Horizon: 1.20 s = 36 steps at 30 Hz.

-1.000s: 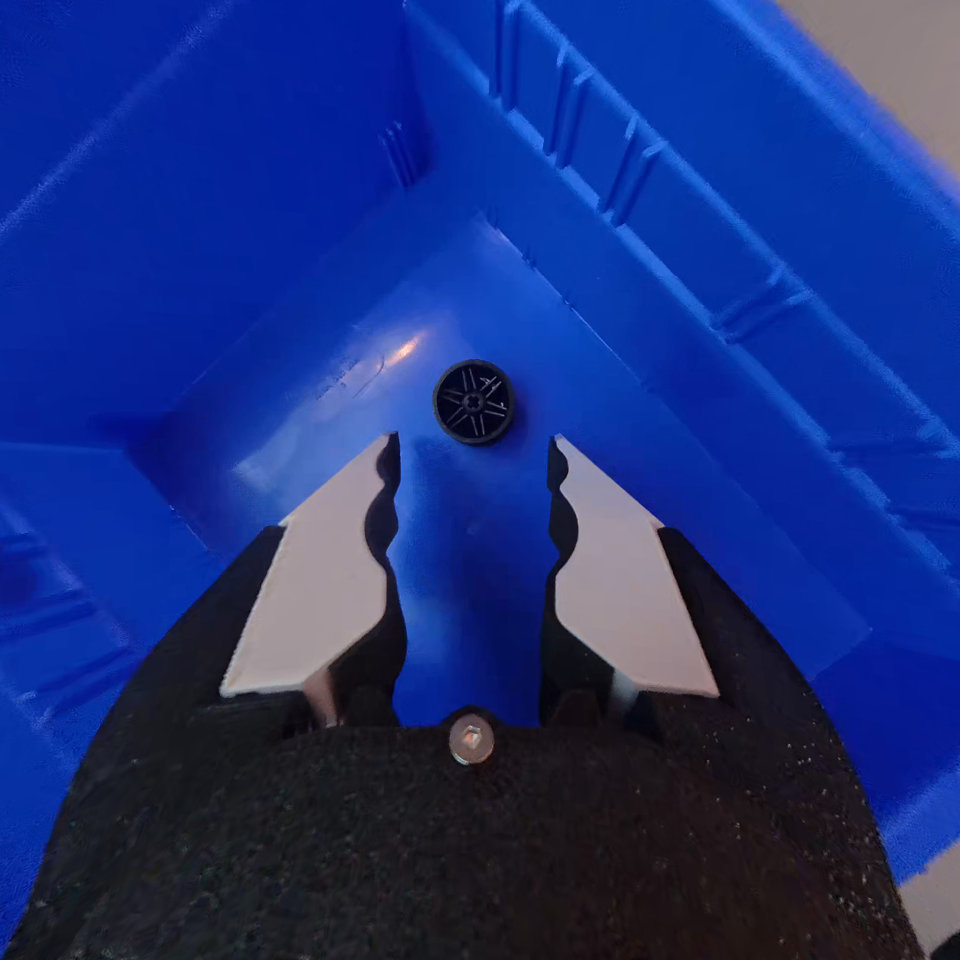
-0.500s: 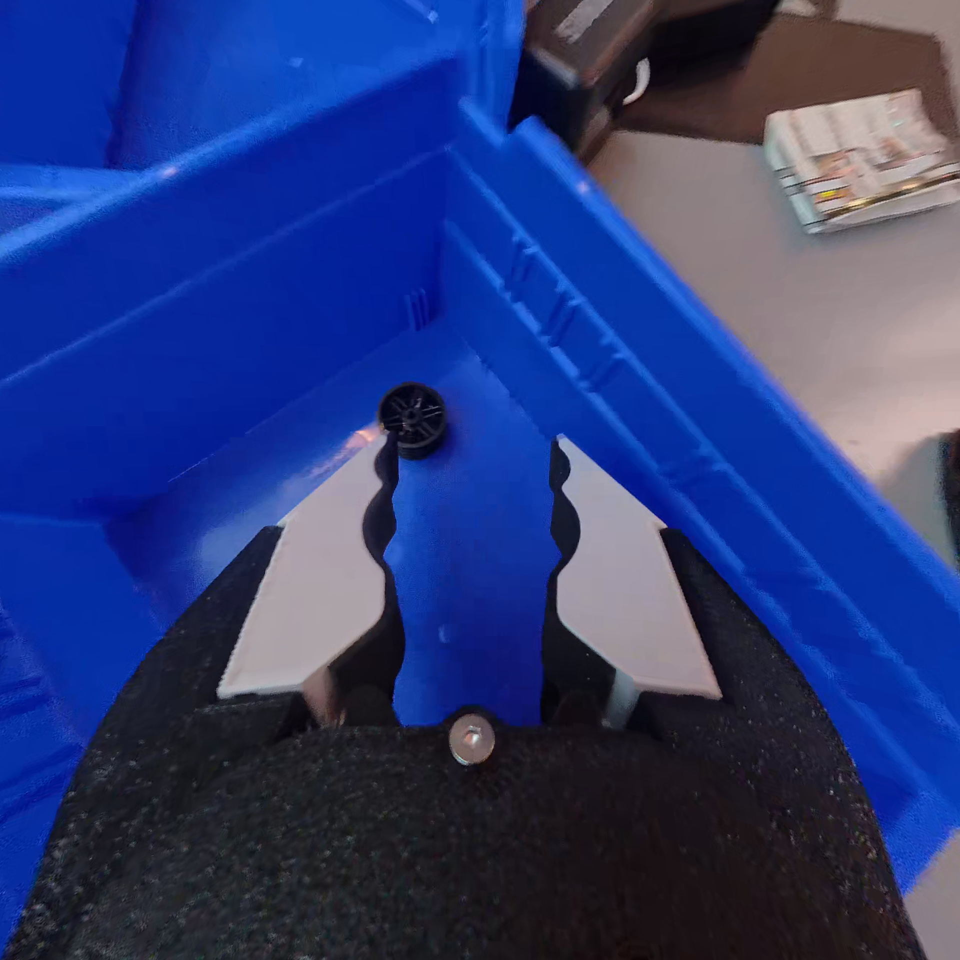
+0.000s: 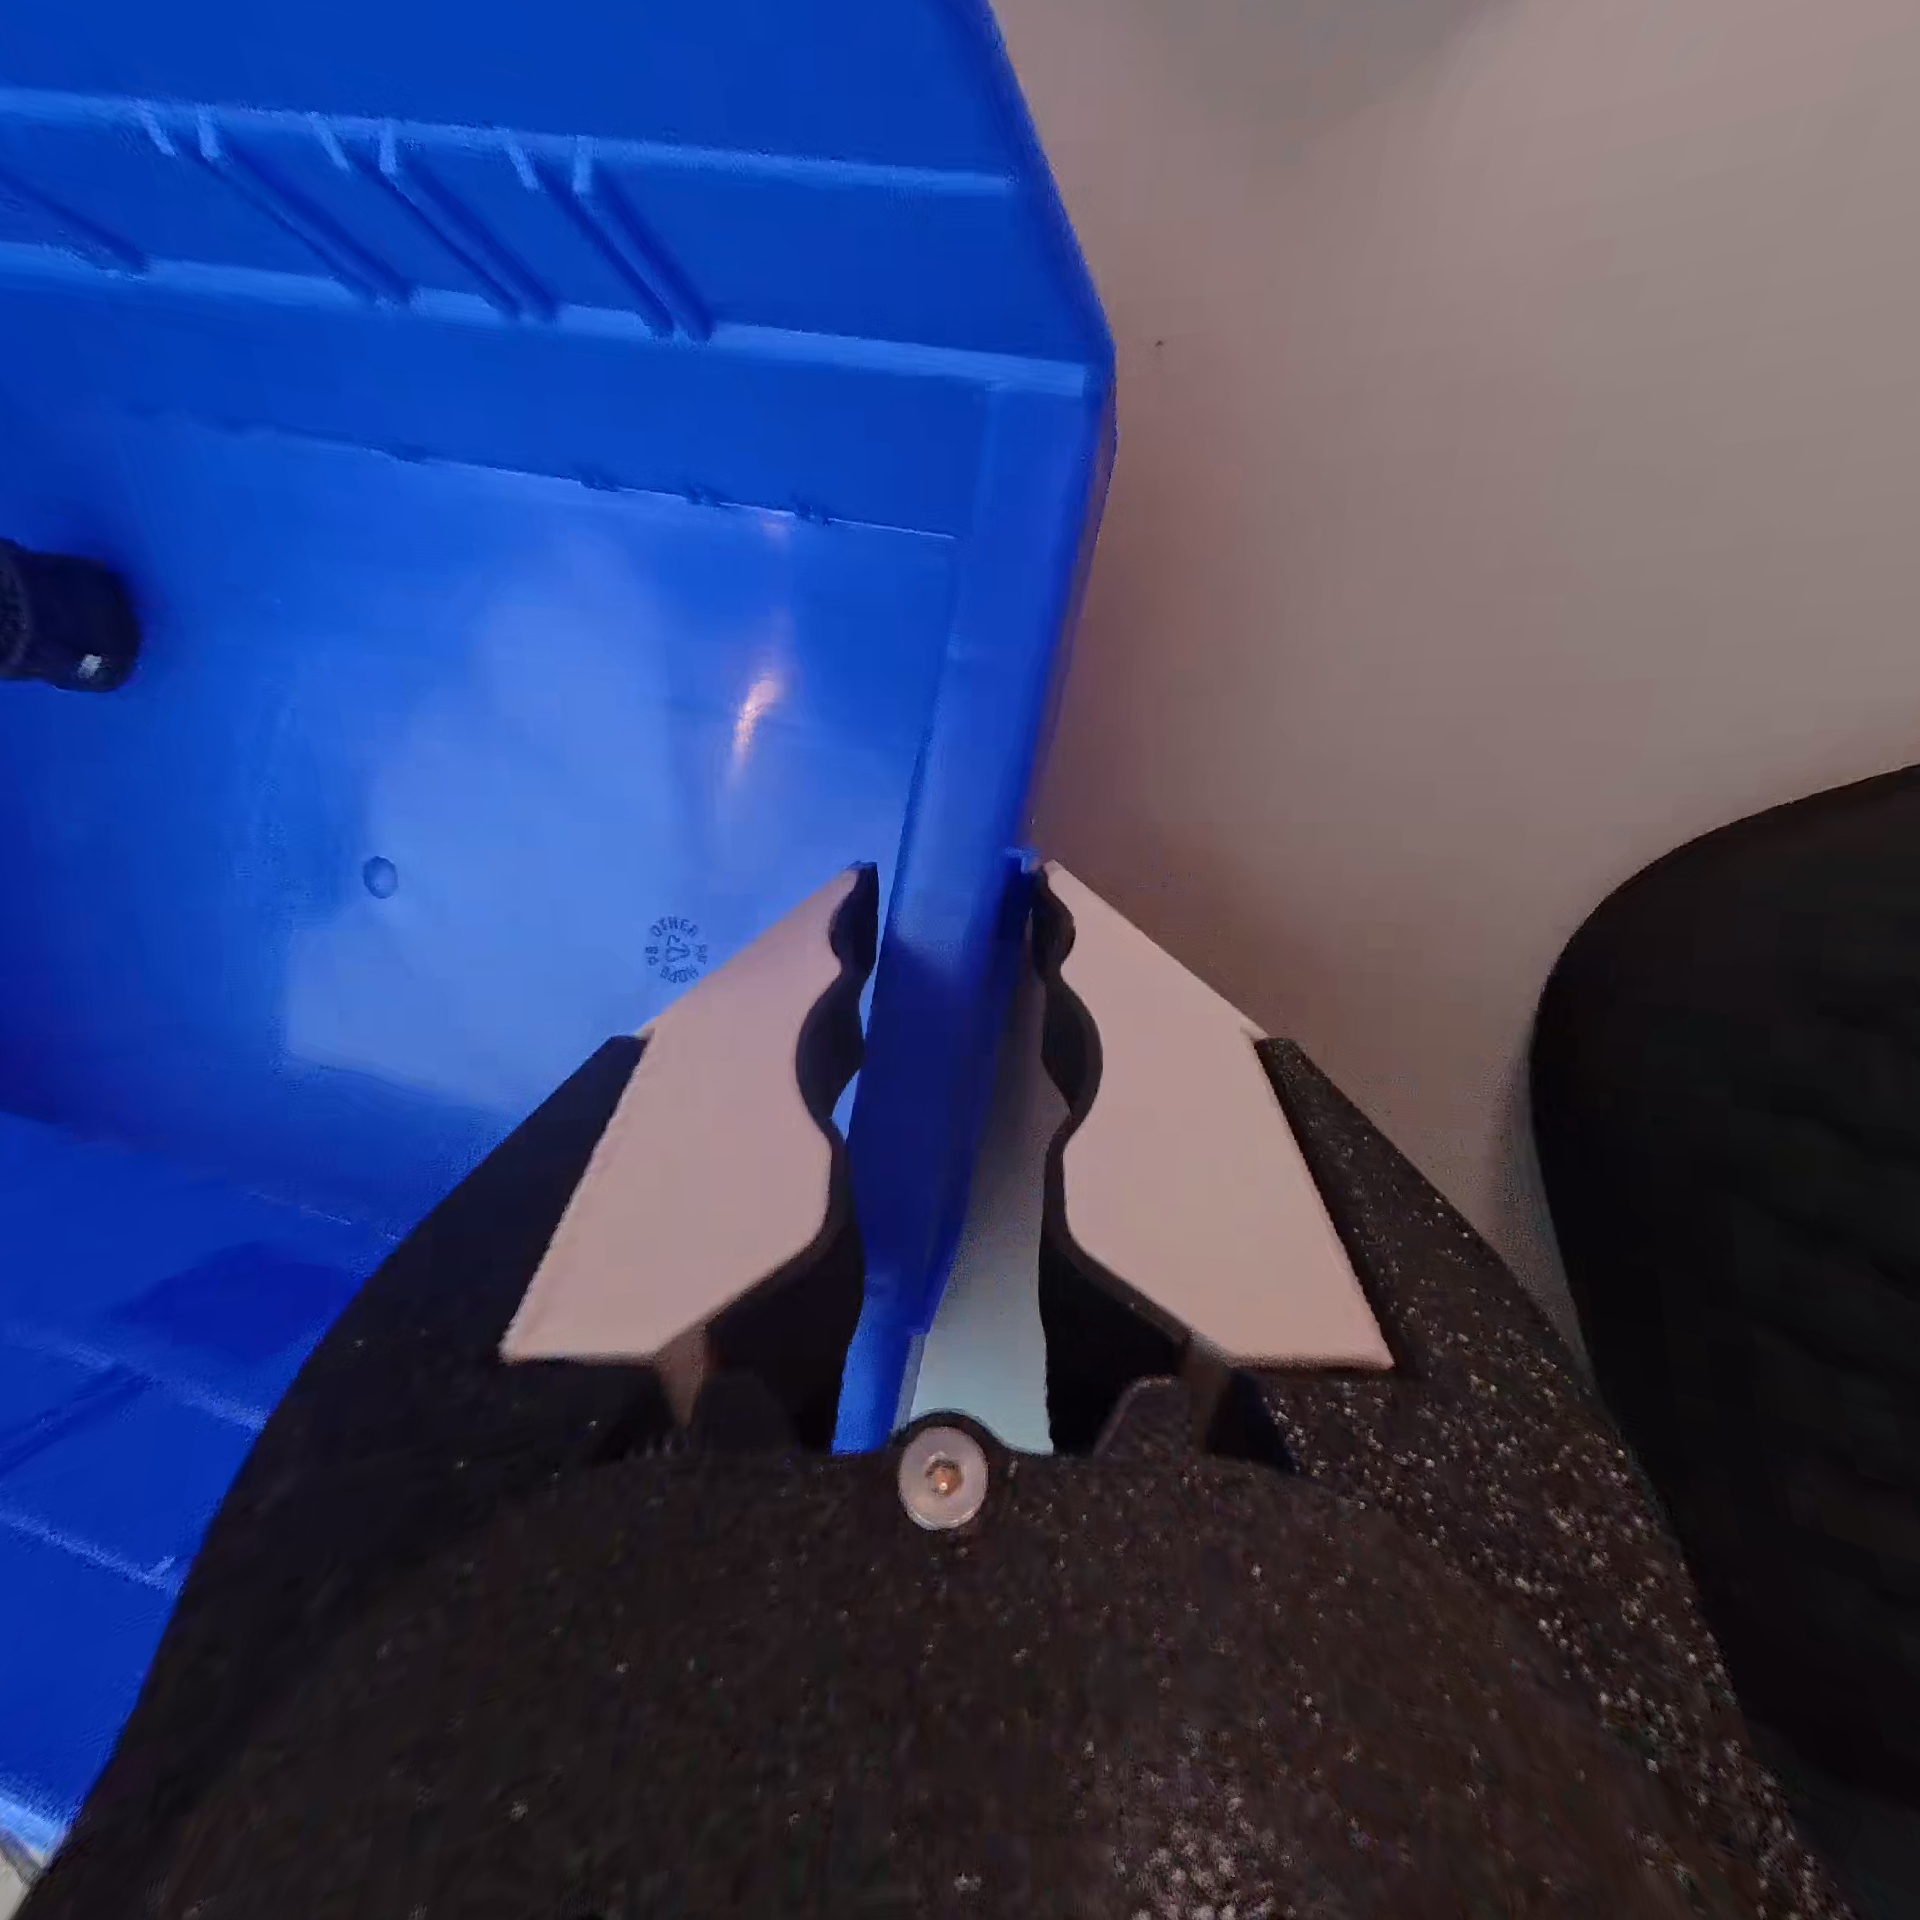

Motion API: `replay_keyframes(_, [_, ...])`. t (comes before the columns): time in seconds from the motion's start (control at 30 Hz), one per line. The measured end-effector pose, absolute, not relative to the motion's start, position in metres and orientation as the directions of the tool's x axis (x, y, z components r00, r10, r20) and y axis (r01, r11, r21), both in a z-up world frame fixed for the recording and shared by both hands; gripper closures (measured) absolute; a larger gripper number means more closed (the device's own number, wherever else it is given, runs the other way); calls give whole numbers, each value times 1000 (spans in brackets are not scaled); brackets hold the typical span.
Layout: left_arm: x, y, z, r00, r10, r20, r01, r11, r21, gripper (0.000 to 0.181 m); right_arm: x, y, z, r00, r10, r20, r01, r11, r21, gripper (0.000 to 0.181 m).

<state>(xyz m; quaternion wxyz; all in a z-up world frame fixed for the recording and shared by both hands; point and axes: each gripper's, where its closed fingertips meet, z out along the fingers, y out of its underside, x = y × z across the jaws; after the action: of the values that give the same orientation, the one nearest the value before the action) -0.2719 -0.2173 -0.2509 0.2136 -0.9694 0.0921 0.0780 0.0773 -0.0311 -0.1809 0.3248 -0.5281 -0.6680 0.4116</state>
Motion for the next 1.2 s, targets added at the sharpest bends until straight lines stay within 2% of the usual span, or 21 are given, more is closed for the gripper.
replay_keyframes(0.3, [-268, -202, -250, 957, -93, -275, -205, -887, -414, 157, 80, -32, -179, -225, 974, 5, 444, 108, -890, 152])
replay_keyframes(0.5, [-285, -196, -249, 936, -168, -310, -287, -872, -396, 156, 78, -31, -177, -219, 976, 13, 432, 109, -895, 152])
replay_keyframes(0.53, [-284, -197, -246, 933, -166, -318, -292, -867, -405, 150, 79, -30, -176, -213, 977, 12, 427, 103, -898, 152])
replay_keyframes(0.6, [-274, -193, -229, 935, -144, -324, -291, -834, -469, 139, 80, -26, -177, -195, 981, 9, 423, 93, -902, 152])
replay_keyframes(0.67, [-252, -178, -200, 943, -118, -312, -295, -734, -612, 128, 81, -20, -179, -172, 985, 16, 426, 89, -900, 152])
replay_keyframes(0.77, [-191, -140, -146, 953, -167, -254, -301, -414, -859, 111, 82, 4, -184, -85, 994, 64, 463, 96, -881, 149])
replay_keyframes(0.83, [-156, -120, -120, 957, -207, -205, -248, -207, -946, 107, 86, 29, -190, -12, 991, 133, 507, 120, -854, 148])
replay_keyframes(0.93, [-120, -95, -112, 953, -302, -35, -71, -110, -991, 105, 103, 69, -210, 68, 971, 231, 631, 137, -764, 144])
replay_keyframes(1.03, [-98, -75, -113, 923, -366, 114, 86, -91, -992, 107, 119, 102, -234, 128, 972, 197, 719, 46, -693, 129])
replay_keyframes(1.1, [-87, -68, -121, 907, -391, 158, 122, -115, -986, 109, 122, 119, -243, 173, 975, 142, 728, -30, -685, 118])
replay_keyframes(1.2, [-70, -65, -140, 892, -423, 161, 102, -160, -982, 112, 113, 128, -252, 176, 983, 58, 720, -88, -688, 120])
